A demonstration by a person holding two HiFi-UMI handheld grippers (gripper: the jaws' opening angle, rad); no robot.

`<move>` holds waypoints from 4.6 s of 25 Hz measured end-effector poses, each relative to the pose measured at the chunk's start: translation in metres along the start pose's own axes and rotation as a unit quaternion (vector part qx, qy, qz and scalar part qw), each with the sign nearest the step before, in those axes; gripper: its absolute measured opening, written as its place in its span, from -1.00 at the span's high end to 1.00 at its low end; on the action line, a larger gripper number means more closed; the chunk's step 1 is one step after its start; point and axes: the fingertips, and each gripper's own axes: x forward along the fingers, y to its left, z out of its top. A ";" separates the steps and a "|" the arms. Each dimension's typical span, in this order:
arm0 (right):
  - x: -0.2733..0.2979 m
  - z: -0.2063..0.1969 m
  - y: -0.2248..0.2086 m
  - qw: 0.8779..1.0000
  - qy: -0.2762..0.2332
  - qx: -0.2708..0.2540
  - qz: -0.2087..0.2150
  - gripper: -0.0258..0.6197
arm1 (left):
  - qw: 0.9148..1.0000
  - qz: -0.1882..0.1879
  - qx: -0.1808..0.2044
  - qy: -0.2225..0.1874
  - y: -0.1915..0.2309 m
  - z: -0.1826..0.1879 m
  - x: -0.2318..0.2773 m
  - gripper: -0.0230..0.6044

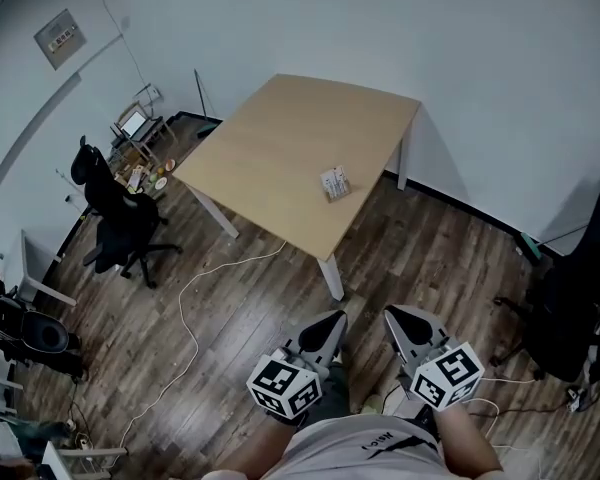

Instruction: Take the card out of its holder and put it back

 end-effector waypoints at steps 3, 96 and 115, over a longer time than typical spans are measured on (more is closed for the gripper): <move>0.024 0.003 -0.012 1.000 -0.002 0.001 -0.002 0.88 | 1.000 -0.004 -0.004 -0.003 0.026 0.006 0.019 0.88; 0.385 -0.045 -0.258 0.997 0.072 0.031 -0.008 0.88 | 0.994 -0.068 0.043 0.067 0.429 -0.057 0.364 0.85; 0.373 0.033 -0.243 0.998 0.057 0.008 -0.017 0.88 | 0.998 -0.050 0.037 0.016 0.363 0.084 0.321 0.85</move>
